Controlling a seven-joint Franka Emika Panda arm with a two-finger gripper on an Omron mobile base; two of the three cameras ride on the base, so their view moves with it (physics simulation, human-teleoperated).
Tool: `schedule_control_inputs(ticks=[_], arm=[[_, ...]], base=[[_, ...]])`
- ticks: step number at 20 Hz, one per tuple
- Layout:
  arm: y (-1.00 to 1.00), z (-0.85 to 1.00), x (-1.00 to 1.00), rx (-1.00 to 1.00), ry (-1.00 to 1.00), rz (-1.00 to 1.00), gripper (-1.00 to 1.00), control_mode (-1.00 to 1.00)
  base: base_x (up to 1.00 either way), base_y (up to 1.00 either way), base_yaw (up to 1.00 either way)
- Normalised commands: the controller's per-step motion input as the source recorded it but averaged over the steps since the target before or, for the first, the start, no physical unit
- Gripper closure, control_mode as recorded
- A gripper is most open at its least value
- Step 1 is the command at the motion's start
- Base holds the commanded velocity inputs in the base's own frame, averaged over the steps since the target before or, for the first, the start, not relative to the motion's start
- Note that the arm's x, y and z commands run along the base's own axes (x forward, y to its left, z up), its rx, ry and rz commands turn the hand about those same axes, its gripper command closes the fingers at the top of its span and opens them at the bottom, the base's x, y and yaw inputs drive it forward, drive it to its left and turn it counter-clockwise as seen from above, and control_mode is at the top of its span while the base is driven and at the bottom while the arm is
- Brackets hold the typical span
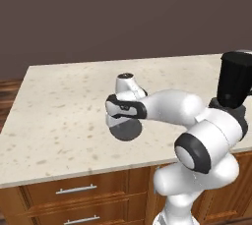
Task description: Close the lid blender by securely placing the lid on top.
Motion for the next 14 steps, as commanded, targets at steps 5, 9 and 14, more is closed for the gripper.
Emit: schedule_control_inputs(ticks=[5, 9, 14], arm=[[-0.35, 1.00, 0.00, -0.06, -0.12, 0.00, 1.00, -1.00], [-0.43, 1.00, 0.00, -0.03, -0.20, 0.00, 1.00, -1.00], [-0.48, 1.00, -0.04, -0.01, -0.27, 0.00, 1.00, -1.00]], base=[[0.00, 0.00, 0.00], [0.00, 0.00, 0.00], [0.00, 0.00, 0.00]])
